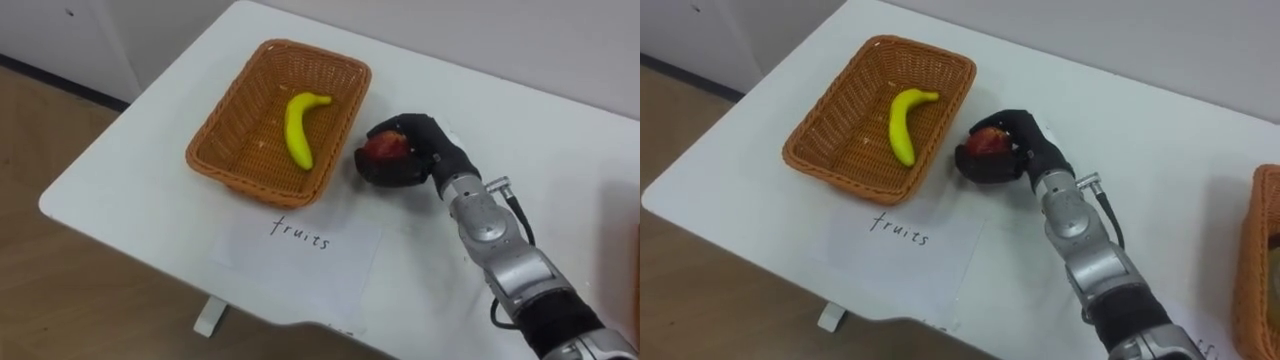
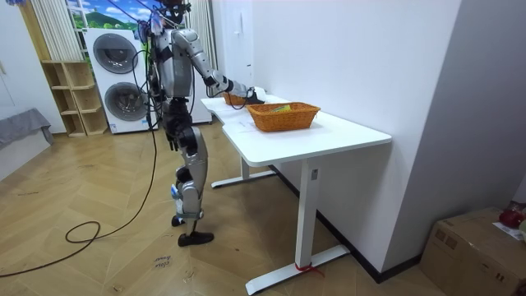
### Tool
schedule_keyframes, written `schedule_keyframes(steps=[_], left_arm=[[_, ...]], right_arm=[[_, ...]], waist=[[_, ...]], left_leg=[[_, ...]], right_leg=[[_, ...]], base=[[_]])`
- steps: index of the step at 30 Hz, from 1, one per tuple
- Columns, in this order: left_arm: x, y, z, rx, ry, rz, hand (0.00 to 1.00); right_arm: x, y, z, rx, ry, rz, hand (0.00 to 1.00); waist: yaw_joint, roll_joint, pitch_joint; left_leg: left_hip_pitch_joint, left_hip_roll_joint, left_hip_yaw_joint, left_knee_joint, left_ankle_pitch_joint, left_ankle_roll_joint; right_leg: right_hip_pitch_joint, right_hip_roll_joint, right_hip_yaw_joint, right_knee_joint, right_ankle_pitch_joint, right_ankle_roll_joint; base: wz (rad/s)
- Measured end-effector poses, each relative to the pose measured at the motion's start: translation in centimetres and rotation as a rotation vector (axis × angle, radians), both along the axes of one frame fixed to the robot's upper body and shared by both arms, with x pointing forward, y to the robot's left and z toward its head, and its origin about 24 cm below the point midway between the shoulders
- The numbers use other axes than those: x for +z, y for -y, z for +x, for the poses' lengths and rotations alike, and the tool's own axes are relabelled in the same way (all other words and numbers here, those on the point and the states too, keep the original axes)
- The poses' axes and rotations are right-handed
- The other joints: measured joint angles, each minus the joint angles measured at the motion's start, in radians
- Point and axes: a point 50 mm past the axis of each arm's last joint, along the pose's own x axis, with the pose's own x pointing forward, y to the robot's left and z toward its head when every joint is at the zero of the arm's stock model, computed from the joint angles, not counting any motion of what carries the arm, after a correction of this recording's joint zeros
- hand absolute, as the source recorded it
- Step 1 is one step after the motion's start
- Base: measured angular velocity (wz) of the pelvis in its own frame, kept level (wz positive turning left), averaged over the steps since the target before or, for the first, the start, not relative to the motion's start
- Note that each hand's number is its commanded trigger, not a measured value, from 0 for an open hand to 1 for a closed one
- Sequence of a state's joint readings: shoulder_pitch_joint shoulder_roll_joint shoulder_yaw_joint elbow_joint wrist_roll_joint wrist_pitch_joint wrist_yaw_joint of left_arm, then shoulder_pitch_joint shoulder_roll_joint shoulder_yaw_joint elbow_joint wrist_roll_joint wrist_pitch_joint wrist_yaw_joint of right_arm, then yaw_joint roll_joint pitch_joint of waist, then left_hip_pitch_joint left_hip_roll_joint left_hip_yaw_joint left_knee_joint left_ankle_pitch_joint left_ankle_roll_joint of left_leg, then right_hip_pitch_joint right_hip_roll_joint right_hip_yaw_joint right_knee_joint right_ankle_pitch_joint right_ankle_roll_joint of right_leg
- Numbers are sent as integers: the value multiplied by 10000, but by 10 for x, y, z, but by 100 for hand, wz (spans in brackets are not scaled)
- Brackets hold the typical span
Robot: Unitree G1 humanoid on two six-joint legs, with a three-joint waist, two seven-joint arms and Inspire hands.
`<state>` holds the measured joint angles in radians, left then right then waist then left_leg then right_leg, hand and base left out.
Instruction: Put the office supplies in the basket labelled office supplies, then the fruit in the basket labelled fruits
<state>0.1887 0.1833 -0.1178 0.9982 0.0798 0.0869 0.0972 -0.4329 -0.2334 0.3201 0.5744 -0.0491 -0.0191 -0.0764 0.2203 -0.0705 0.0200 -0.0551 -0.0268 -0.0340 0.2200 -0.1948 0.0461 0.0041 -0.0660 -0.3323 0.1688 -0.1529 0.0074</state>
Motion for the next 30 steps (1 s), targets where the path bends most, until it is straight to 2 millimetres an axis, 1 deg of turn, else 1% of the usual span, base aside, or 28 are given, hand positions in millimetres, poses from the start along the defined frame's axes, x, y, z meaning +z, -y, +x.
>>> schedule_keyframes(steps=[6,7,9,10,13,14,15,17,20,22,30], left_arm=[[-1,-1,-7,133,-161,2,0],[-1,-2,-10,239,-206,3,0],[-1,-2,-12,292,-259,-3,0],[-1,-2,-13,321,-329,2,0],[-2,-2,-19,390,-502,18,0],[-2,-2,-20,395,-524,26,0],[-2,-2,-20,344,-537,44,0],[-2,-2,-22,171,-629,152,0],[-2,-2,-23,37,-740,237,0],[-2,-2,-21,52,-735,237,0],[-2,-4,-19,252,-645,165,0]], right_arm=[[6,-2,1,211,167,87,100],[9,-3,2,239,315,120,100],[14,-2,3,167,524,196,100],[16,0,2,163,622,125,100],[18,-1,2,231,744,-32,100],[18,0,1,231,736,-41,100],[19,1,0,245,767,-54,100],[27,-1,-2,516,1072,-102,100],[34,0,-1,482,1369,-75,100],[36,4,-1,349,1478,-152,100],[40,13,1,-26,1672,-320,100]], waist=[[-204,-11,-23],[-247,-13,-47],[-293,-1,-43],[-334,4,-83],[-425,11,-88],[-443,19,-136],[-444,22,-152],[-523,36,-162],[-583,45,-159],[-574,42,-169],[-654,55,-162]], left_leg=[[161,-14,1,20,0,1],[210,-13,3,13,-1,1],[310,-13,9,0,-1,1],[343,-13,3,0,-1,2],[481,-7,9,-21,-2,2],[501,2,8,-78,-3,2],[504,2,10,-97,-3,2],[514,-2,9,-128,-2,2],[683,-1,21,-149,-2,3],[810,-1,32,-155,-2,3],[1011,-5,42,-219,-1,5]], right_leg=[[167,1,-4,1,-2,2],[204,-1,6,5,-3,4],[302,-2,8,-5,-4,6],[342,-2,8,6,-6,10],[463,2,62,7,-6,10],[476,21,89,22,-6,10],[476,35,104,25,-6,10],[492,54,163,29,-5,9],[639,78,246,19,-5,9],[716,82,283,20,-5,9],[870,84,320,16,-8,13]], base=[[0],[0],[0],[0],[-1],[-4],[-5],[-2],[-3],[0],[0]])
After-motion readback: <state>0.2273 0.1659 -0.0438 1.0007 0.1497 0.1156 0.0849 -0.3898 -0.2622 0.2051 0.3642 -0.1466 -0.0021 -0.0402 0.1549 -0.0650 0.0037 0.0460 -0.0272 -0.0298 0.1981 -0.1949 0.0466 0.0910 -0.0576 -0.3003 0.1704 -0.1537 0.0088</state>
